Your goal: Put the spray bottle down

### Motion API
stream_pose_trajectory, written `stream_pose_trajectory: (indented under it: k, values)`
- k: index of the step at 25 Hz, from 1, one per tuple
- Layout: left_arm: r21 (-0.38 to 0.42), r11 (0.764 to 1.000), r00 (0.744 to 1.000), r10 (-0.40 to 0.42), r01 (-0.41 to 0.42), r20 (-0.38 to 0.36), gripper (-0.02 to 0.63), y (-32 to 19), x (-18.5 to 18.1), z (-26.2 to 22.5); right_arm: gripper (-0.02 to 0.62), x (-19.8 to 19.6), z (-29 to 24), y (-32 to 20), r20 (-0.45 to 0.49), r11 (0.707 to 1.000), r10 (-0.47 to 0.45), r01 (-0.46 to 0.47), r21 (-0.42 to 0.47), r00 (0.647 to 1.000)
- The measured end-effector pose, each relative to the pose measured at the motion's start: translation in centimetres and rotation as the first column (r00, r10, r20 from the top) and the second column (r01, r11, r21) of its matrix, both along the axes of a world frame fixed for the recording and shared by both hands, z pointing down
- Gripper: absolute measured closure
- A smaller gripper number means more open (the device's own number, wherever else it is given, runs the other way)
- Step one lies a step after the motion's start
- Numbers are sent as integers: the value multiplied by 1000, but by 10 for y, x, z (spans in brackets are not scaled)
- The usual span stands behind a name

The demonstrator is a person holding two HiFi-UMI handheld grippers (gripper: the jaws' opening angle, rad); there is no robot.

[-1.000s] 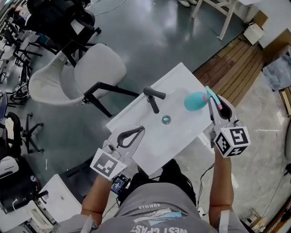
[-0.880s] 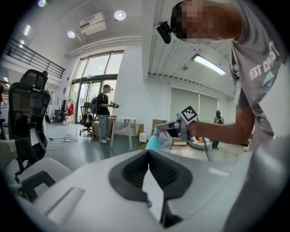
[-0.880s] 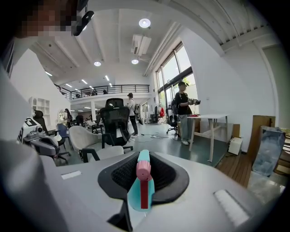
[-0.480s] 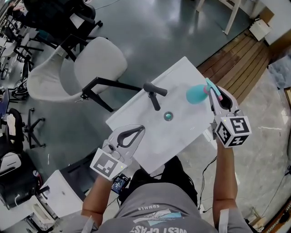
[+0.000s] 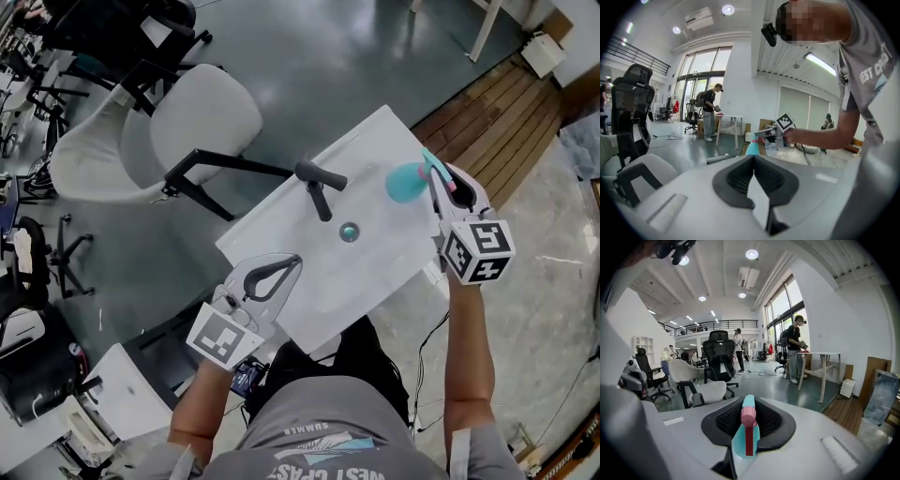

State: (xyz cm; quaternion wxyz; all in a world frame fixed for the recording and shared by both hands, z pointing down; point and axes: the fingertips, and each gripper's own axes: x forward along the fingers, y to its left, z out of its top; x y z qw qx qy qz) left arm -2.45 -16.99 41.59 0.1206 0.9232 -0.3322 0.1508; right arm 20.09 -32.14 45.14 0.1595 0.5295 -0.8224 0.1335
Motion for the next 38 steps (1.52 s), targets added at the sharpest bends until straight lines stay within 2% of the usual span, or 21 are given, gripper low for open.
stream_pose_trajectory:
  k: [24, 38]
  values:
    - [-42, 999, 1000, 8, -7, 17, 604, -5, 4, 31, 529, -12, 65, -32, -49, 997, -38, 34, -70, 998]
    - [-54, 999, 1000, 6, -5, 16, 604, -8, 4, 41, 529, -19, 76, -37, -25, 996, -50, 48, -80, 998]
